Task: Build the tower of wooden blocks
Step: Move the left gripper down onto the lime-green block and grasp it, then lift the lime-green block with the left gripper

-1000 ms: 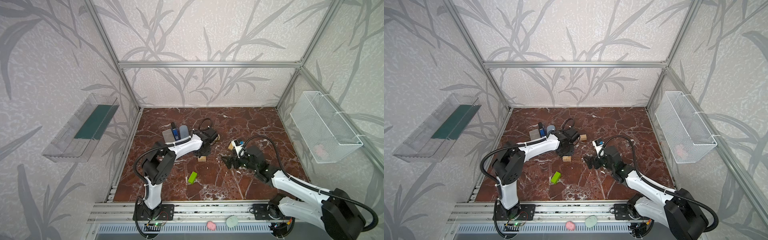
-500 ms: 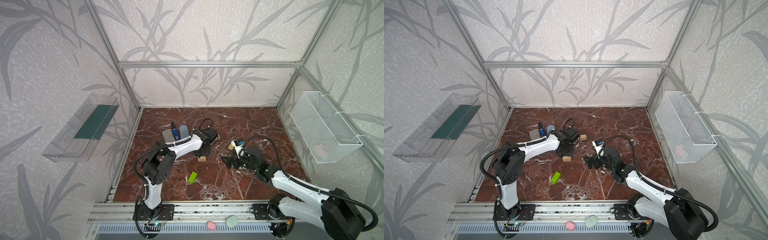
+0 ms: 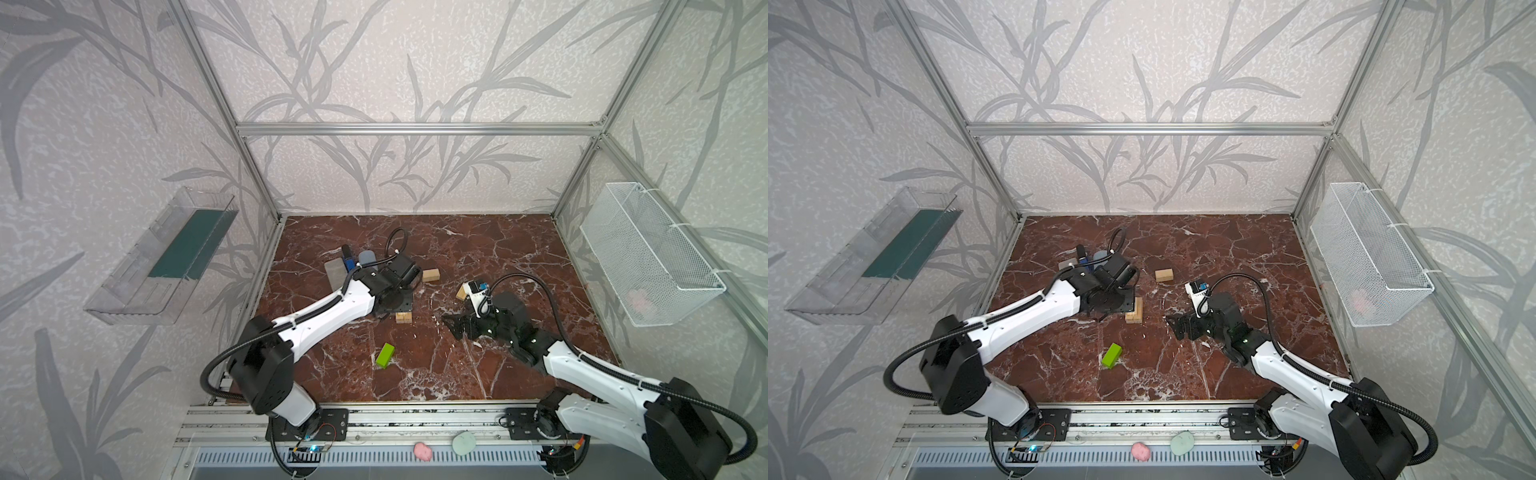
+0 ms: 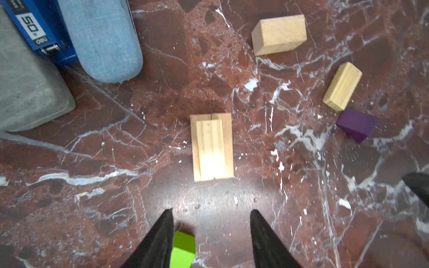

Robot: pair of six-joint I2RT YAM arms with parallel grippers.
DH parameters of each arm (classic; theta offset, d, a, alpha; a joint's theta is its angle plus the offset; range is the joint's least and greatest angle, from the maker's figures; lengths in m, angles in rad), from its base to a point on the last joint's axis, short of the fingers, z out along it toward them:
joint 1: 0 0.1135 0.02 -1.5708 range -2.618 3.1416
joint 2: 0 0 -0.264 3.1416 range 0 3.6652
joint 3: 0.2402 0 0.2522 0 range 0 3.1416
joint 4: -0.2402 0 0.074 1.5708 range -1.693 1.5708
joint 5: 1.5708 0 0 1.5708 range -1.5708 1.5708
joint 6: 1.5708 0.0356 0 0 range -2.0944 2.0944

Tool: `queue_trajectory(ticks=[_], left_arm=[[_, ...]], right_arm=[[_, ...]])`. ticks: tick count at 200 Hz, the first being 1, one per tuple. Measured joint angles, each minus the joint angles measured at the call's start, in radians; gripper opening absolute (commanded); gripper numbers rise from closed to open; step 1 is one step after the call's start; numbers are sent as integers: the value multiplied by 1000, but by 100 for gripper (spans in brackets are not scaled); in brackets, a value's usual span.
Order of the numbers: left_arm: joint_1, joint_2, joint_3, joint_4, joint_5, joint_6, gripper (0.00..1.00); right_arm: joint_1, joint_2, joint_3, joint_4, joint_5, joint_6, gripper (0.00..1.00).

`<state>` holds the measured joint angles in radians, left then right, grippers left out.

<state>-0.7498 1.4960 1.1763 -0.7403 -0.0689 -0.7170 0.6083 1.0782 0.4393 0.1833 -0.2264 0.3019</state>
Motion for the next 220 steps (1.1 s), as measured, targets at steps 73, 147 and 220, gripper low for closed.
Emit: queue_trajectory(ticks=[73, 147, 220], left_arm=[[-120, -211, -286, -8, 29, -10, 67], [-148, -91, -380, 100, 37, 4, 70], [-151, 21, -380, 145, 27, -24, 57]], right_arm=[[201, 24, 16, -137, 4, 3, 99], [224, 79, 15, -120, 29, -66, 99], [225, 85, 16, -119, 66, -91, 99]])
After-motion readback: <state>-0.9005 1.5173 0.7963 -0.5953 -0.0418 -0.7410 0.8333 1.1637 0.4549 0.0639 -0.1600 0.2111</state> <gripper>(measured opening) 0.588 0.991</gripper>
